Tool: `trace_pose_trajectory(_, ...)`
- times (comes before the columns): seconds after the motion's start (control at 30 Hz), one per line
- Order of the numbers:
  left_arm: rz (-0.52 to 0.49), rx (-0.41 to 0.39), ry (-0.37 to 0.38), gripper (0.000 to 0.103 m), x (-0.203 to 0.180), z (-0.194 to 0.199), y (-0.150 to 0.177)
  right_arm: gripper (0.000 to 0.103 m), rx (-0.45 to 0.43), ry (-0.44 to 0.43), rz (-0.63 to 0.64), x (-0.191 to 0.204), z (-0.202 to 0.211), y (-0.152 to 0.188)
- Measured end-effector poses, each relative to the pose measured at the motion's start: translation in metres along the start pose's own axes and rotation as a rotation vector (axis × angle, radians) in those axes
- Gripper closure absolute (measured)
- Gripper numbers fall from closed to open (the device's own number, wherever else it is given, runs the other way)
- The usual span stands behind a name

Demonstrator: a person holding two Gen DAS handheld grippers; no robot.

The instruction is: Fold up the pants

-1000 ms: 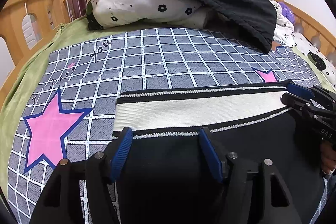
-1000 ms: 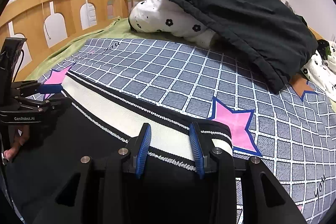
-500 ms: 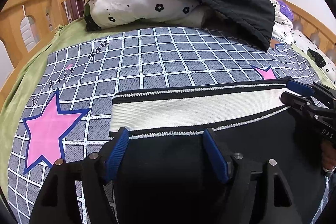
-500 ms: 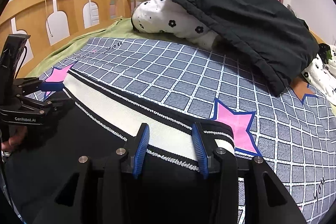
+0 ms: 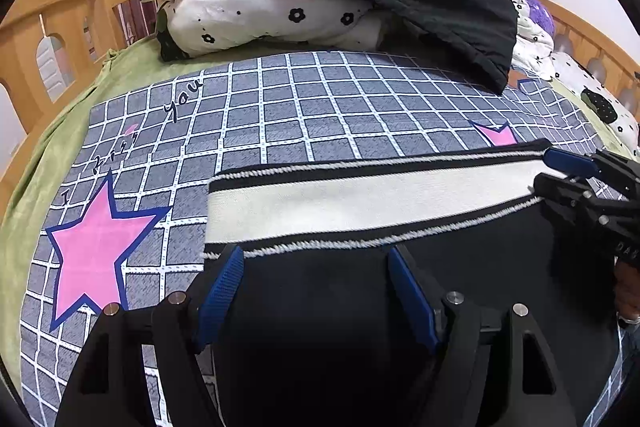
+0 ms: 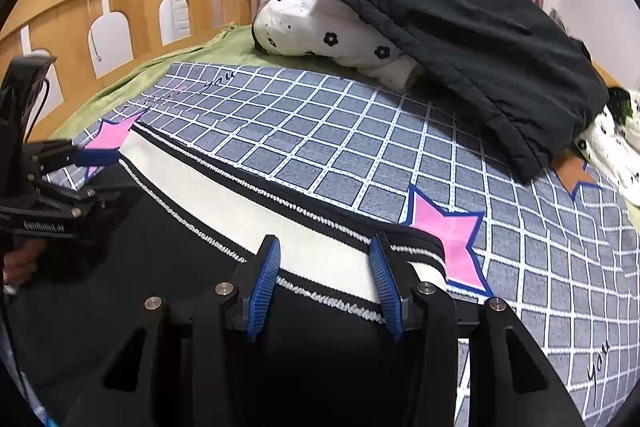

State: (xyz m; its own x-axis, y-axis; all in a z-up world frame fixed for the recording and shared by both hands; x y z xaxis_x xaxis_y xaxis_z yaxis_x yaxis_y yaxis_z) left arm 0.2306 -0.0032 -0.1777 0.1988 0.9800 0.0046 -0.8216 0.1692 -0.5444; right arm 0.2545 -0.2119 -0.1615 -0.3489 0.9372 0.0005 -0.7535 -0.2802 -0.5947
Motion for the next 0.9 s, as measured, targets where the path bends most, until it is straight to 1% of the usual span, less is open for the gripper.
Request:
trace_pose_trajectory(0.07,-0.005,-0.006,0.004,0.031,-0.004,0.007,0.001,0.057,0.010,-0.017,-0.037,-0.003,0.011,0.002)
trace_pose_trajectory(0.1,-0.002,-0.011,0.020,0.031,-0.006,0.011,0.002,0.057,0.016,-0.019,-0.052,-0.005,0.016,0.004)
trace_pose_trajectory(0.23,0.027,0.003,0.137,0.031,-0.017,0.033,0.013,0.057,-0.001,0.003,-0.110,-0.010,0.044,0.018)
trace_pose_trajectory(0.33,-0.010,-0.005,0.152,0.031,-0.030,0.050,0.029,0.057,0.012,0.023,-0.147,-0.011,0.061,0.037)
trace_pose_trajectory(0.4,-0.045,-0.005,0.164,0.031,-0.040,0.059,0.039,0.057,0.013,-0.014,-0.194,-0.007,0.073,0.055)
trace_pose_trajectory(0.5,-0.089,0.002,0.183,0.031,-0.056,0.071,0.060,0.057,0.043,-0.036,-0.199,0.004,0.081,0.078)
trace_pose_trajectory(0.53,-0.092,0.001,0.177,0.031,-0.059,0.075,0.070,0.057,0.070,-0.035,-0.185,0.011,0.081,0.087)
trace_pose_trajectory(0.6,-0.067,-0.014,0.147,0.031,-0.055,0.081,0.085,0.057,0.120,-0.027,-0.154,0.026,0.080,0.106)
trace_pose_trajectory(0.63,-0.050,-0.013,0.136,0.031,-0.052,0.082,0.093,0.056,0.115,-0.010,-0.147,0.030,0.081,0.113)
trace_pose_trajectory(0.7,-0.035,0.015,0.107,0.031,-0.047,0.081,0.117,0.055,0.094,0.031,-0.124,0.037,0.084,0.125)
trace_pose_trajectory(0.73,-0.043,0.014,0.085,0.031,-0.044,0.081,0.125,0.055,0.089,0.045,-0.125,0.039,0.084,0.131)
trace_pose_trajectory(0.77,-0.063,-0.006,0.047,0.030,-0.043,0.083,0.133,0.055,0.085,0.048,-0.134,0.040,0.085,0.136)
trace_pose_trajectory(0.8,-0.102,-0.029,-0.007,0.030,-0.043,0.087,0.143,0.055,0.085,0.046,-0.137,0.041,0.087,0.141)
trace_pose_trajectory(0.83,-0.128,-0.033,-0.034,0.030,-0.043,0.089,0.150,0.055,0.086,0.047,-0.136,0.042,0.089,0.143)
trace_pose_trajectory(0.87,-0.138,-0.036,-0.045,0.030,-0.040,0.092,0.161,0.055,0.087,0.050,-0.133,0.041,0.090,0.146)
trace_pose_trajectory(0.9,-0.122,-0.038,-0.038,0.030,-0.037,0.095,0.166,0.055,0.095,0.051,-0.131,0.042,0.091,0.149)
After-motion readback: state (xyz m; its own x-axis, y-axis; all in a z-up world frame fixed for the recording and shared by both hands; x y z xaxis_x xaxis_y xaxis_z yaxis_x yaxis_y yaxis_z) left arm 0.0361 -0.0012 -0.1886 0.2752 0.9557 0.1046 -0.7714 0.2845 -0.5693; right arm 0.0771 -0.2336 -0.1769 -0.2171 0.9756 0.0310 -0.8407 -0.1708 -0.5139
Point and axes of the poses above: each gripper's, at about its wrist camera, not at the fingertips, and z roughly against the way its jaws point, x to its left, y to its underside, the point moved 6 cm from there along -z, roughly the way its jaws point, and after that the axes turned 7 degrees about x, right-handed, at the moved point
